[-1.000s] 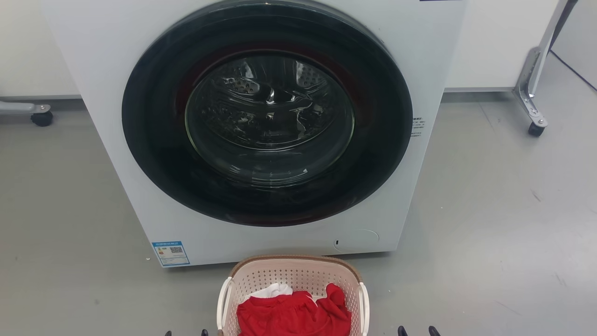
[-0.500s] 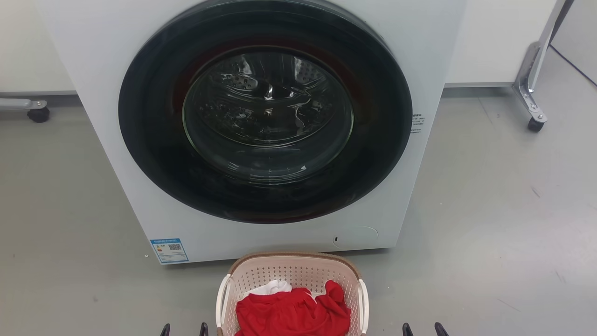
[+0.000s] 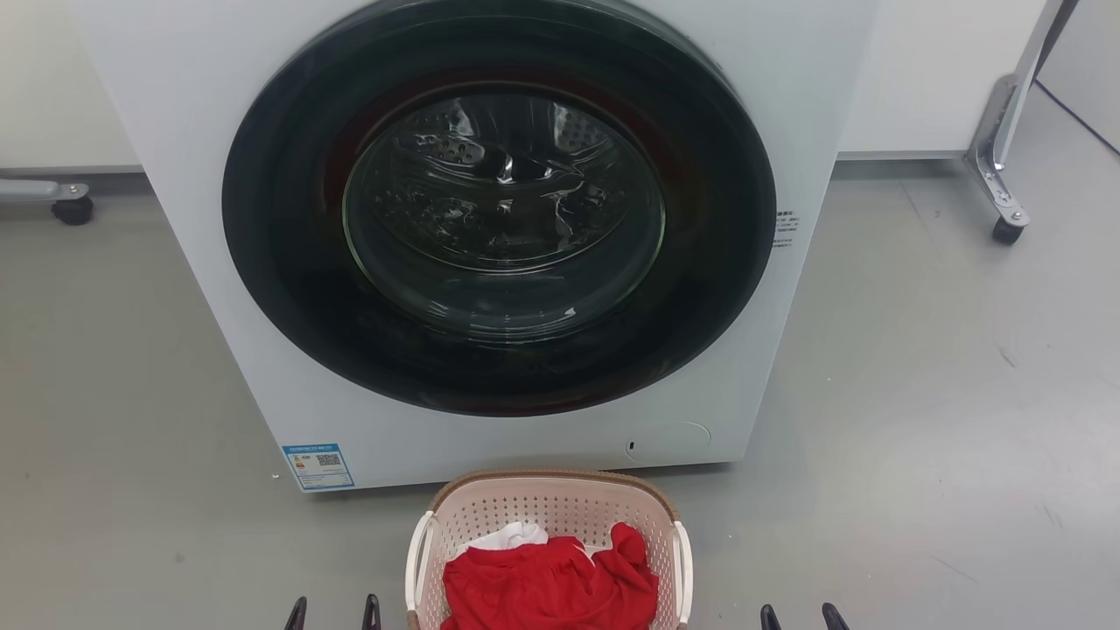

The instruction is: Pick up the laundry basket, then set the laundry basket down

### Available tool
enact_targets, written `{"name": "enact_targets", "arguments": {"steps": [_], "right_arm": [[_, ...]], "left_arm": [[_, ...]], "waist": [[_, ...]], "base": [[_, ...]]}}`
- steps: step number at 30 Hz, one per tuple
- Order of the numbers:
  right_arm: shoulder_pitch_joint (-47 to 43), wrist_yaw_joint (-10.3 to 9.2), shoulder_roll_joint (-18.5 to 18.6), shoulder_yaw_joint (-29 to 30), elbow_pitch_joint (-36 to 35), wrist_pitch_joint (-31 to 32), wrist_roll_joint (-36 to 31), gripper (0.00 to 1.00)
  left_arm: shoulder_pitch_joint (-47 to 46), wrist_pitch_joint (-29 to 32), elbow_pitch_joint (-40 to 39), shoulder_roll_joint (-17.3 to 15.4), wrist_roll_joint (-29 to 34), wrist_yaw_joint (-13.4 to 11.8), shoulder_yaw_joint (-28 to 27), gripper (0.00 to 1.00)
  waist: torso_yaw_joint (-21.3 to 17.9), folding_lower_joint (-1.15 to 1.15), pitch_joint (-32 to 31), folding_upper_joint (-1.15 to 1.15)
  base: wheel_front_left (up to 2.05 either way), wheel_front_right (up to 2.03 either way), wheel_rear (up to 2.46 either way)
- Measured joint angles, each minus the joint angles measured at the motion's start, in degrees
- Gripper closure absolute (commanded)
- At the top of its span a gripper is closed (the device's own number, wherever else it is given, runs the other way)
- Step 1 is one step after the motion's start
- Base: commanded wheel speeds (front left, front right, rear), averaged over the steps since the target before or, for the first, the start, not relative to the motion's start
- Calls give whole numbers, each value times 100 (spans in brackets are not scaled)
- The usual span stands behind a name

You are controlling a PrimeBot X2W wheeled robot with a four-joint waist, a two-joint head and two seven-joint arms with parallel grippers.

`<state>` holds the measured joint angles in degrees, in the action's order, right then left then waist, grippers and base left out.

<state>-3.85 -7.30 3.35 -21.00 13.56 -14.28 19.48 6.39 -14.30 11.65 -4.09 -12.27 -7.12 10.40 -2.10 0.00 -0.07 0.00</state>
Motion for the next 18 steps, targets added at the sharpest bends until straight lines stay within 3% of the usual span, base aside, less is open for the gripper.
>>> {"name": "enact_targets", "arguments": {"steps": [18], "right_arm": [[-38,0,-31,55,-113,0,-186,0]], "left_arm": [[11,0,182,49,37,0,-121,0]], "waist": [[9,0,25,0]], "base": [[0,0,0]]}}
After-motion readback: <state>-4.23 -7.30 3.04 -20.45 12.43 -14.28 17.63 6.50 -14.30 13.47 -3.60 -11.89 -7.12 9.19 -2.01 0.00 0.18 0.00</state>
